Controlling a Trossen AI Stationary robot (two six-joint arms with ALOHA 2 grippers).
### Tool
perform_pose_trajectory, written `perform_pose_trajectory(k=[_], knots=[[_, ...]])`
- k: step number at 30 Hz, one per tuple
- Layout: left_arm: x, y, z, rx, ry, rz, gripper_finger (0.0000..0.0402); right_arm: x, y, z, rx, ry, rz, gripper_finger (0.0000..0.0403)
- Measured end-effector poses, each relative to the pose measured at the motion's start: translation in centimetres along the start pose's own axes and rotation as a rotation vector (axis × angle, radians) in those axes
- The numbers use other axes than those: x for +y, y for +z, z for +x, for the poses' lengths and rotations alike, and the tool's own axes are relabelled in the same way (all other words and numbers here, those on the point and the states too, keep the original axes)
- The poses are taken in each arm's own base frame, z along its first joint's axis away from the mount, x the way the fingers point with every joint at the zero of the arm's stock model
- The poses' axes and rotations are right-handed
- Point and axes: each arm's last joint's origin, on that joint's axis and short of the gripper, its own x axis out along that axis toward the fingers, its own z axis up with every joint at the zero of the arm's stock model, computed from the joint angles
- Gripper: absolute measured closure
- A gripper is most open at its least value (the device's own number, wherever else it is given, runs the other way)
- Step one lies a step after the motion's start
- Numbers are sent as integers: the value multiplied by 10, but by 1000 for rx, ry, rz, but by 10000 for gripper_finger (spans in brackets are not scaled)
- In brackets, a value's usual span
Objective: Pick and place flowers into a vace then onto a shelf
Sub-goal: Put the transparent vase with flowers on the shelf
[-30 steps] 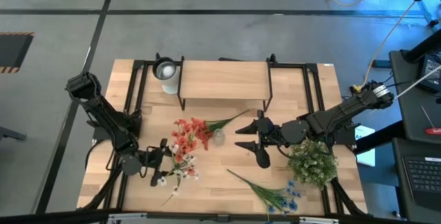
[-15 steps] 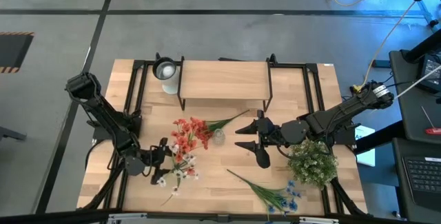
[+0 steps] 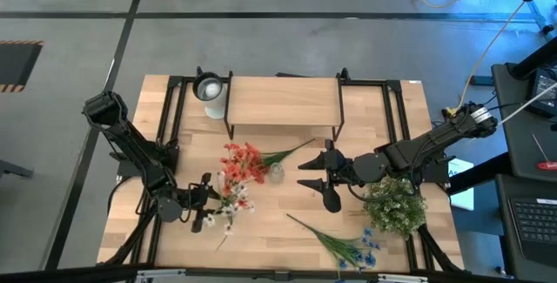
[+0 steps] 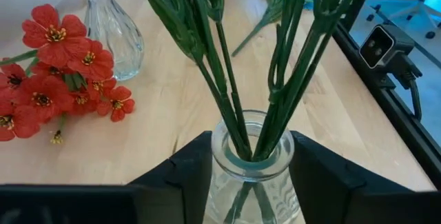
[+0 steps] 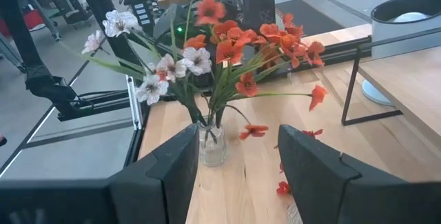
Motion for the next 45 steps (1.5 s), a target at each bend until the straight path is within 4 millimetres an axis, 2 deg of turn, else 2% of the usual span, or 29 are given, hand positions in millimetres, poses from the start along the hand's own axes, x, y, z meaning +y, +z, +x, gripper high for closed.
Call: perform_pose_trajectory(k=[2, 8, 12, 14, 17, 23, 28, 33, 38, 42, 45], knots=[[0, 0, 0, -1, 0, -1, 247, 0, 0, 0, 0, 0, 0, 201], [-2, 3, 0, -21, -31, -33, 248, 0, 0, 0, 1, 0, -1, 201], [-6, 17, 3, -105, -53, -123, 248, 0, 0, 0, 1, 0, 0, 201], [-7, 30, 6, -152, -50, -143, 248, 0, 0, 0, 1, 0, -1, 201], [-8, 61, 11, -222, -45, -143, 248, 0, 0, 0, 0, 0, 0, 201], [6, 136, 15, -368, -24, -43, 248, -1, 0, 0, -1, -4, 1, 201], [38, 186, 10, -310, 147, 39, 248, -7, 0, -3, 36, -32, 78, 201], [81, 217, 8, -235, 348, 50, 248, -17, -5, -9, 121, -93, 89, 201], [132, 230, 9, -236, 479, 12, 248, -24, -5, -12, 151, -122, 84, 201], [170, 229, 9, -196, 608, -10, 248, -28, -4, -12, 155, -136, 56, 201], [193, 227, 10, -175, 619, -55, 248, -32, -5, -12, 171, -154, 46, 201]])
